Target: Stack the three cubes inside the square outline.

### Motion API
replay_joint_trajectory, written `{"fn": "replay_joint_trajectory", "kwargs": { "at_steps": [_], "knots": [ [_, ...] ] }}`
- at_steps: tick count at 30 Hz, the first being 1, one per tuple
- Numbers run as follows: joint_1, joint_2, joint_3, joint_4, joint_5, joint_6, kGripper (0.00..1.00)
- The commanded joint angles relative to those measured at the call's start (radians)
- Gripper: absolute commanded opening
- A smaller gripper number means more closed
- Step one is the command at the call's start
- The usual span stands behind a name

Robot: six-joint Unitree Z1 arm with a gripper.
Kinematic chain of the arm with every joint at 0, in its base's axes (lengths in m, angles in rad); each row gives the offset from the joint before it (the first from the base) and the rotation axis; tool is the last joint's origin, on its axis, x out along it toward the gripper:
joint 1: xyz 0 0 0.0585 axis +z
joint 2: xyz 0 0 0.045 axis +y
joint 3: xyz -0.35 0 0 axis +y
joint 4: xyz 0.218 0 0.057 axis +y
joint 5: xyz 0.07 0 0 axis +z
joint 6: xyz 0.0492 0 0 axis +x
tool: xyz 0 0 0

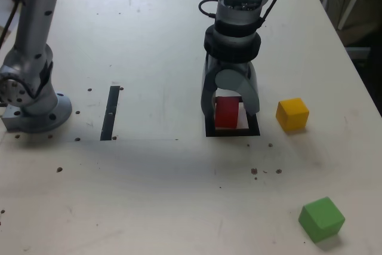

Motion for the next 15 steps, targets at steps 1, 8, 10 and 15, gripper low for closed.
{"fn": "replay_joint_trajectory", "kwargs": {
  "at_steps": [1,8,10,15],
  "knots": [
    [-0.002,-0.006,-0.002,0.006,0.004,-0.002,0.99],
    [-0.002,-0.053,-0.006,0.063,0.082,-0.024,0.99],
    [-0.002,-0.067,-0.015,0.082,0.113,-0.021,0.99],
    [0.0,-0.087,-0.071,0.135,0.183,0.035,0.99]
  ]
}}
